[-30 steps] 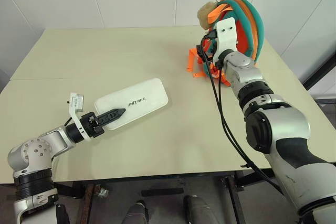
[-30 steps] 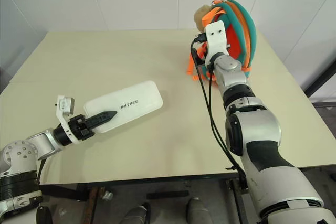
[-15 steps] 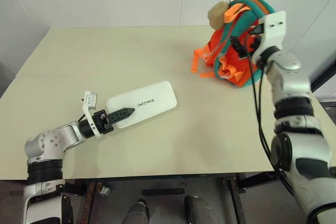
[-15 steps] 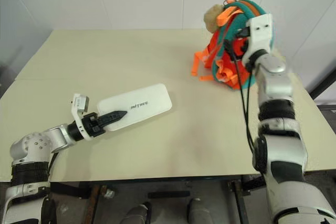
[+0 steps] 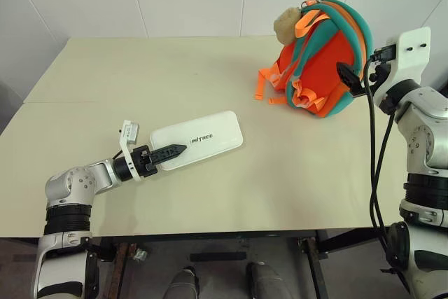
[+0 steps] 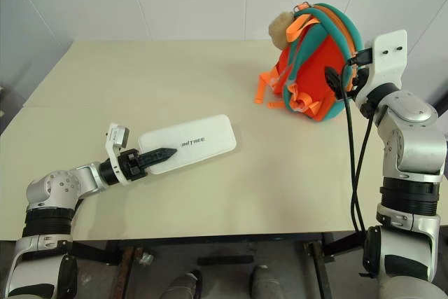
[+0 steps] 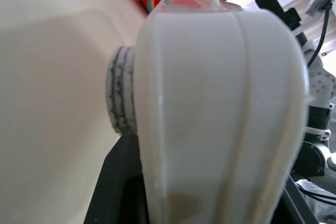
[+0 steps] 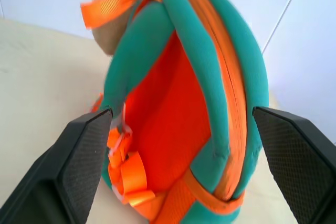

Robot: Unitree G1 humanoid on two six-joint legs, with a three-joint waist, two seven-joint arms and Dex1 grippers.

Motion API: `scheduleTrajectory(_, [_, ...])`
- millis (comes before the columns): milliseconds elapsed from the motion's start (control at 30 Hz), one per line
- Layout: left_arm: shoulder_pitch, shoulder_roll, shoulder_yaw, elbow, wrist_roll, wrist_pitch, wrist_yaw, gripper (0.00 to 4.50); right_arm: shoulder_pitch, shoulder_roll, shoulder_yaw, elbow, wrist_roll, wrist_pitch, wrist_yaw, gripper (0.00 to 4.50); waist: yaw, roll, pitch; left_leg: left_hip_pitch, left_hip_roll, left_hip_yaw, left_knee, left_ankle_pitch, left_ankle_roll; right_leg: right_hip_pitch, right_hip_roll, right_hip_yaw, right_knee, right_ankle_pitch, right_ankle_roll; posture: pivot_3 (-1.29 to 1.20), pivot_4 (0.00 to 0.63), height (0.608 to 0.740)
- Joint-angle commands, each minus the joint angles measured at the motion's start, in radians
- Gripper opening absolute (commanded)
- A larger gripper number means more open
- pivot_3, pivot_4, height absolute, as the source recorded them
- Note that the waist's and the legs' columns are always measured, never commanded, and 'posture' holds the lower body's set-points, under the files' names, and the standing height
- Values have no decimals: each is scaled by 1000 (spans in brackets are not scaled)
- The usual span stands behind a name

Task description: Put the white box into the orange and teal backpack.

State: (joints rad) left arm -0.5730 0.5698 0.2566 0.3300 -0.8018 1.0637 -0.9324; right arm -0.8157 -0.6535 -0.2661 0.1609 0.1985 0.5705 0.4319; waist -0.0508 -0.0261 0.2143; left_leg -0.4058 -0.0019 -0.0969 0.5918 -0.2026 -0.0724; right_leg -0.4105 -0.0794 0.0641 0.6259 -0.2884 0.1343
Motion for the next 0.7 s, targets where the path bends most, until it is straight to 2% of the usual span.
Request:
scheduleTrajectory(33, [-6, 4, 19, -20, -9, -19, -15, 1271, -56, -28, 29, 134, -33, -119, 33, 4500, -2, 0, 0, 0, 0, 0, 0, 0, 0, 0, 0, 0, 0, 0, 0, 0, 150, 740])
scheduleTrajectory(167, [26, 0, 49, -67, -30, -16, 6, 1271, -199, -41, 120, 516, -138, -337, 50, 4500, -10, 0, 0, 0, 0, 1, 0, 0, 0, -1, 0, 0, 0, 0, 0, 0, 150, 740])
scheduleTrajectory(300, [73, 0, 100, -113, -56, -10, 38, 1271, -354, -17, 152, 833, -171, -486, 75, 4500, -12, 0, 0, 0, 0, 1, -2, 0, 0, -1, 0, 1, 0, 0, 0, 0, 150, 740])
scheduleTrajectory(433, [101, -7, 123, -146, -69, -4, 58, 1271, -433, -2, 169, 1007, -208, -573, 79, 4500, -11, 0, 0, 0, 0, 2, -2, 0, 0, -1, 0, 1, -2, 0, 0, 0, 150, 740])
scheduleTrajectory(567, [116, -14, 136, -168, -82, -3, 76, 1271, -466, 10, 169, 1090, -217, -610, 91, 4500, -13, 0, 0, 0, 0, 2, -1, 0, 0, 0, 0, 2, -2, 0, 1, 0, 150, 740])
scheduleTrajectory(667, [126, -16, 146, -177, -93, -3, 88, 1271, -475, 13, 157, 1113, -208, -622, 110, 3883, -18, 0, 0, 1, 0, 2, 0, 0, 0, 0, 0, 2, 0, 0, 1, 0, 150, 740])
scheduleTrajectory(700, [129, -16, 147, -177, -94, -5, 90, 1271, -476, 15, 146, 1115, -198, -627, 122, 3541, -20, 0, 0, 1, 0, 2, 0, 0, 0, 0, 0, 2, 0, 0, 1, 0, 150, 740])
